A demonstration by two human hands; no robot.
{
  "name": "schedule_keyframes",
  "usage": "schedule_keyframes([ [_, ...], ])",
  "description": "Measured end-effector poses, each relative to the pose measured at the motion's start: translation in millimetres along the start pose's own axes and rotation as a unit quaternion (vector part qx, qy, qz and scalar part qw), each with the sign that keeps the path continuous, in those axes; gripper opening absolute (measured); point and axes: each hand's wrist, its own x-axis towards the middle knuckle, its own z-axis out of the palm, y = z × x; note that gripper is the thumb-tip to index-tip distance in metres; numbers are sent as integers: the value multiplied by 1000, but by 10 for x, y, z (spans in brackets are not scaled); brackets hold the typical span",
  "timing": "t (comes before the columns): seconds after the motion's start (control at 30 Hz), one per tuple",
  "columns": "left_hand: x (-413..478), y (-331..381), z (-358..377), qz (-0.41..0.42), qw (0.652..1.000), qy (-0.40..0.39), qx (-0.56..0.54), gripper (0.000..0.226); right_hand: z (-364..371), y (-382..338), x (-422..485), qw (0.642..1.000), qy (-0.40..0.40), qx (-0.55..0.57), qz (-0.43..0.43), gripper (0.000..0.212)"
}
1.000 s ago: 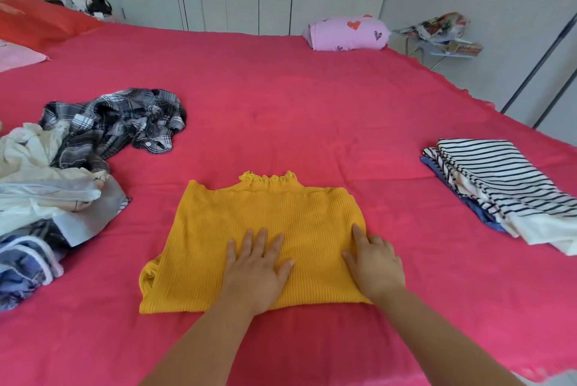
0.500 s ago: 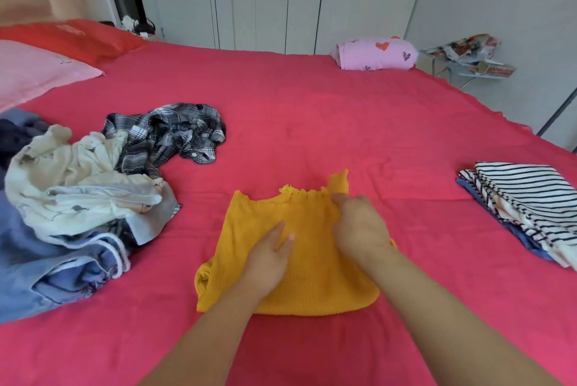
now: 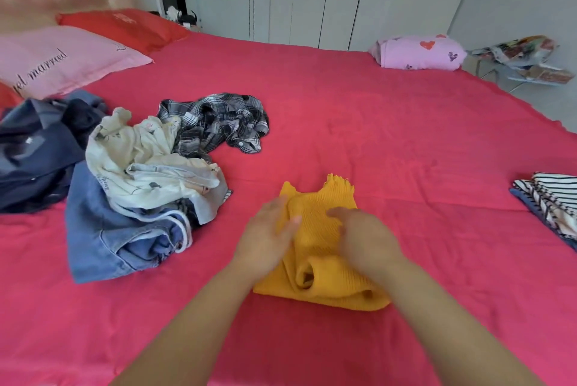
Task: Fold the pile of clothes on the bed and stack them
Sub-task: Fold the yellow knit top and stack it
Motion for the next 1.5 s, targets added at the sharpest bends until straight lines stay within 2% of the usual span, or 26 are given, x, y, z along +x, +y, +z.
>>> schedule_keyframes([
  [0.07, -34, 186, 149, 75, 984, -139, 79, 78, 5, 385, 20, 999, -18, 15, 32, 41],
  [0.1, -52, 263, 218, 109, 964, -203, 135, 87, 24, 535, -10, 998, -37, 45, 27, 44],
  [0.13, -68, 321, 268, 134, 941, -251, 184, 93, 37, 644, -64, 994, -64, 86, 16, 61],
  [0.2, -80, 328, 335, 163, 905, -291, 262, 92, 99, 768, -206, 979, -107, 174, -15, 110],
  [0.23, -70, 284, 346, 170, 891, -297, 296, 88, 151, 794, -277, 973, -129, 187, -24, 125],
  [0.27, -63, 234, 331, 174, 880, -301, 323, 83, 209, 794, -338, 972, -145, 180, -36, 126],
  [0.33, -49, 164, 269, 181, 867, -301, 354, 72, 356, 786, -394, 982, -120, 129, -64, 101],
  [0.4, -49, 166, 166, 192, 864, -284, 370, 64, 426, 722, -429, 992, -47, 86, -78, 84],
  [0.5, -32, 321, -65, 213, 862, -210, 410, 60, 446, 615, -482, 994, 26, 71, -77, 79],
  [0.57, -62, 335, -168, 299, 838, -123, 439, 52, 478, 559, -548, 995, 56, 40, -77, 79],
  [0.6, -112, 317, -191, 324, 824, -114, 451, 50, 509, 534, -587, 994, 65, 27, -81, 78],
  [0.67, -262, 143, -138, 320, 810, -144, 469, 52, 599, 514, -648, 995, 52, 15, -79, 74],
  [0.7, -363, 48, -72, 304, 809, -163, 475, 53, 644, 523, -664, 997, 35, 10, -73, 72],
  [0.73, -438, -23, -1, 281, 826, -174, 457, 53, 673, 536, -678, 998, 16, 4, -67, 70],
  [0.77, -508, -32, 52, 230, 854, -191, 425, 54, 683, 550, -682, 998, 5, 3, -63, 68],
  [0.83, -565, -35, 143, 116, 890, -248, 365, 62, 659, 561, -671, 998, 3, 12, -59, 67],
  [0.9, -553, 34, 166, 95, 904, -232, 346, 66, 620, 561, -663, 998, 4, 11, -60, 68],
  [1.03, -352, 300, -4, 166, 894, -152, 387, 53, 603, 573, -641, 998, 10, 47, -46, 75],
  [1.1, -240, 363, -104, 266, 854, -103, 435, 46, 619, 565, -653, 997, 25, 62, -43, 77],
  [1.17, -260, 302, -131, 301, 821, -121, 471, 43, 641, 547, -673, 997, 28, 52, -52, 76],
  [1.23, -398, 105, -87, 249, 801, -189, 510, 42, 662, 538, -694, 998, 7, 26, -65, 71],
  [1.3, -519, -72, -22, 144, 822, -268, 481, 68, 644, 535, -695, 996, -38, -11, -81, 69],
  [1.37, -504, -3, -48, 64, 834, -317, 447, 78, 573, 549, -646, 993, -79, -20, -89, 68],
  [1.43, -358, 207, -64, 68, 866, -288, 403, 72, 464, 553, -549, 992, -75, 44, -86, 63],
  [1.5, -184, 366, -33, 68, 915, -228, 326, 65, 375, 538, -416, 987, -13, 145, -70, 51],
])
